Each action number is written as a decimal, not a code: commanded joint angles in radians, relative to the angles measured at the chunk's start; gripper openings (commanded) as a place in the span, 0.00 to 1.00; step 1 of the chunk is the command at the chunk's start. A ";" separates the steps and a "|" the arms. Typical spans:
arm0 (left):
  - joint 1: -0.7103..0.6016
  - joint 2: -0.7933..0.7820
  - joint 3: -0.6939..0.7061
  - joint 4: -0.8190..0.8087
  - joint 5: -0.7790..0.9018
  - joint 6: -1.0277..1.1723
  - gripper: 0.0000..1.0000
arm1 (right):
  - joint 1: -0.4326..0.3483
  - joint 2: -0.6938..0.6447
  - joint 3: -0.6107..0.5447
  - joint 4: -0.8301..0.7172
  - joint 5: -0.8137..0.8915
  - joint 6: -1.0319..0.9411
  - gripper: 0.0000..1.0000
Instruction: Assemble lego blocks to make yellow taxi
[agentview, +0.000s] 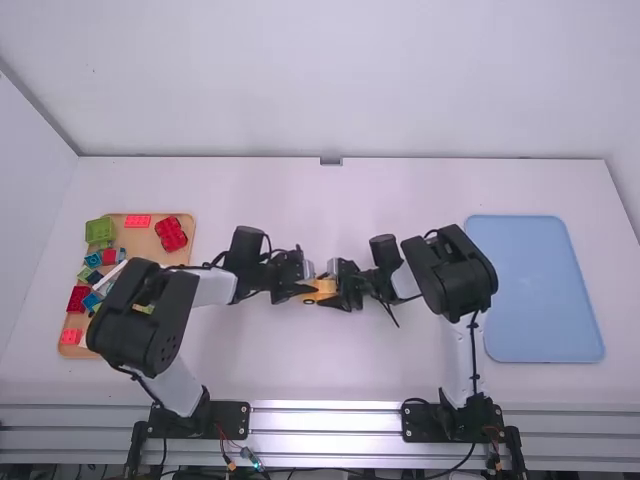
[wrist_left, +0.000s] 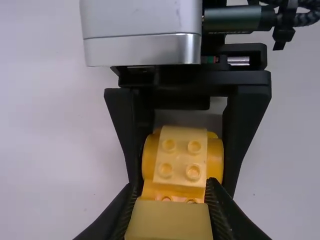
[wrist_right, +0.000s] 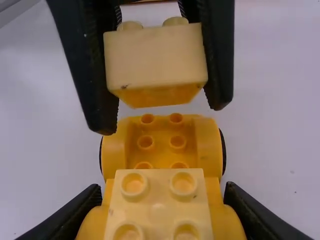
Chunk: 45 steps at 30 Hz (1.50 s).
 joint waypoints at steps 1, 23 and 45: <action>-0.022 0.008 -0.010 0.005 0.029 0.004 0.22 | -0.001 0.020 0.006 -0.006 0.008 0.009 0.58; -0.036 -0.020 -0.010 -0.037 -0.092 -0.003 0.13 | -0.001 0.020 0.004 -0.006 0.008 0.009 0.58; -0.037 -0.019 -0.010 -0.025 -0.042 -0.003 0.45 | -0.001 0.020 0.004 -0.006 0.007 0.009 0.58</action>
